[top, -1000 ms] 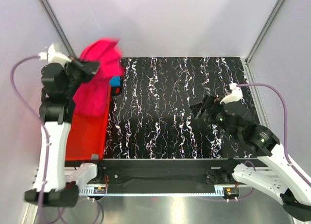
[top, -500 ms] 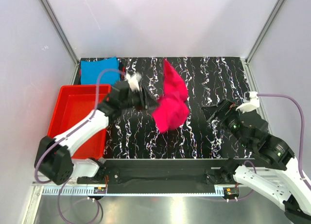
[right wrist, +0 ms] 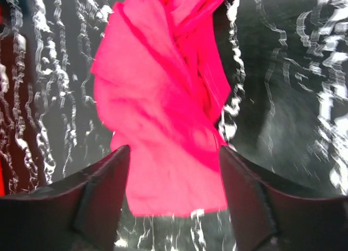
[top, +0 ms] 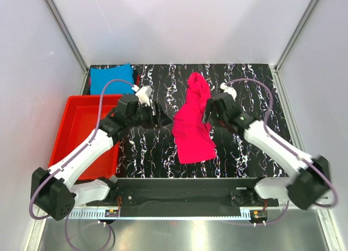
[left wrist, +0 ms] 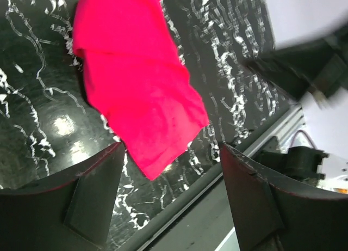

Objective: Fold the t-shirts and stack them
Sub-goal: Flatten the tshirt out

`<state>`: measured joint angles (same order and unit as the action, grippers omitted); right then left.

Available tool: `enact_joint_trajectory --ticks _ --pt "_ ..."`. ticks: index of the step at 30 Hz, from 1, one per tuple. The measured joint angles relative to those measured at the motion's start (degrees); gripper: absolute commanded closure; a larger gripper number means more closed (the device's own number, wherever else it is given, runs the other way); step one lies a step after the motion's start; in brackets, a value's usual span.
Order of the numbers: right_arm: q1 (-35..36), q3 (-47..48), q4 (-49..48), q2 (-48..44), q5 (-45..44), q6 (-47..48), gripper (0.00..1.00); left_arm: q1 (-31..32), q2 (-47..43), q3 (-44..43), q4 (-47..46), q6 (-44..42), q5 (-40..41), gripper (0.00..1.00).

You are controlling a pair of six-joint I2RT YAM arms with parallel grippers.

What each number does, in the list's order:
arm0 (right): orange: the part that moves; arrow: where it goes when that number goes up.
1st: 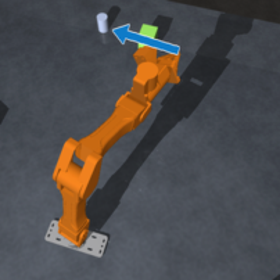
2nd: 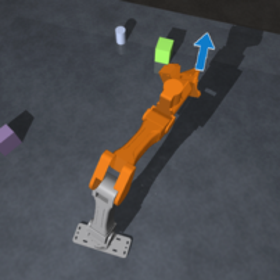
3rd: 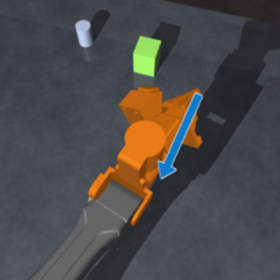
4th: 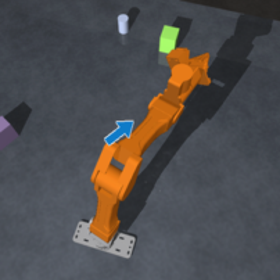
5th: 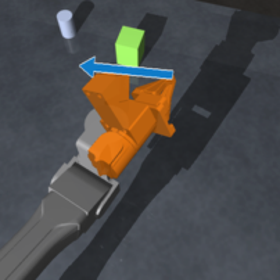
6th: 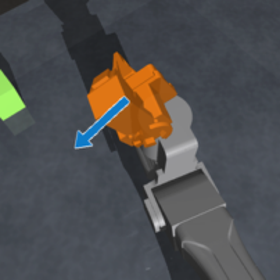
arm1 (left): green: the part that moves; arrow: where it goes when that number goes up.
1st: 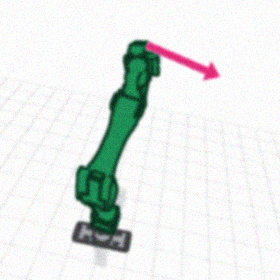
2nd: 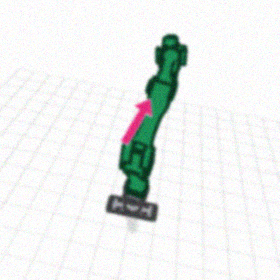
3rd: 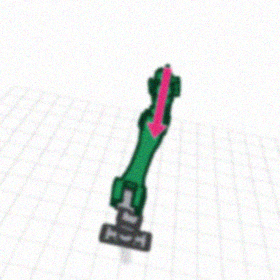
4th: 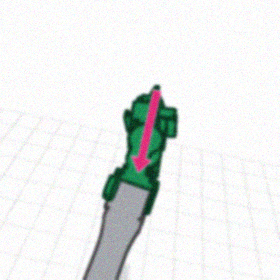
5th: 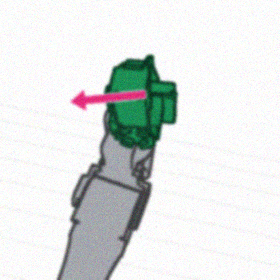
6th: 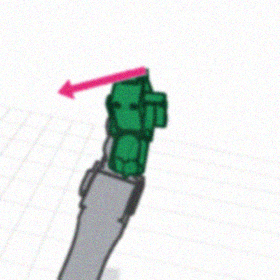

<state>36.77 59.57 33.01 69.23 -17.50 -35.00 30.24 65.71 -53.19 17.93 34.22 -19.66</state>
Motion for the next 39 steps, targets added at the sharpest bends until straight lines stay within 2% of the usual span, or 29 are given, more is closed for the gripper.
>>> enact_joint_trajectory --ticks 5,7,9,11,16,20,26,28,30,31,32,33,34,36,39 --pt "-11.5 2.0 -8.7 16.0 16.0 4.9 0.38 0.5 1.6 4.5 -0.6 -0.3 -0.1 0.23" --pt "-13.9 4.7 -10.2 21.1 18.7 6.6 0.41 0.8 3.2 5.6 -0.5 -0.3 0.0 0.22" --pt "-15.5 8.1 -11.7 25.2 20.0 7.9 0.42 1.0 5.8 5.7 -0.3 -0.3 0.5 0.2" --pt "-16.7 12.0 -12.6 28.7 20.2 8.2 0.38 0.9 8.7 4.8 -0.3 -0.3 1.2 0.18" --pt "-19.2 20.7 -15.0 37.2 20.1 7.4 0.34 -0.6 21.4 -3.8 -1.4 0.5 2.4 0.16" --pt "-20.2 21.8 -14.8 41.2 20.0 4.2 0.33 -1.9 32.5 -12.6 -3.9 1.8 2.4 0.15" --pt "-21.6 22.3 -13.0 44.2 19.6 -4.6 0.33 -2.0 44.2 -20.6 -6.1 3.7 1.5 0.16" --pt "-22.1 22.3 -13.0 44.5 19.6 -6.8 0.35 -2.0 46.2 -21.0 -6.6 4.2 1.4 0.21" --pt "-22.5 22.3 -13.9 44.9 19.8 -8.4 0.49 -2.0 47.5 -21.0 -6.8 4.5 1.4 0.33" --pt "-22.6 22.3 -14.5 45.2 19.9 -9.0 0.57 -2.0 47.9 -21.1 -6.9 4.6 1.4 0.48" --pt "-22.8 22.3 -15.0 45.5 20.0 -9.6 0.67 -2.0 48.2 -21.2 -6.9 4.6 1.4 0.59" --pt "-23.0 22.3 -15.7 46.0 20.2 -9.7 0.82 -2.0 48.5 -21.5 -6.8 4.5 1.2 0.67" --pt "-23.2 22.3 -16.2 46.5 20.6 -10.0 0.9 -2.0 48.8 -22.0 -6.8 4.5 1.2 0.75" --pt "-23.5 22.3 -16.7 47.1 21.4 -10.2 1.0 -2.1 48.9 -23.1 -6.2 4.1 1.1 0.77" --pt "-24.7 22.3 -16.6 46.9 21.7 -9.9 1.0 -2.1 48.9 -26.6 -3.2 2.9 1.7 0.74"
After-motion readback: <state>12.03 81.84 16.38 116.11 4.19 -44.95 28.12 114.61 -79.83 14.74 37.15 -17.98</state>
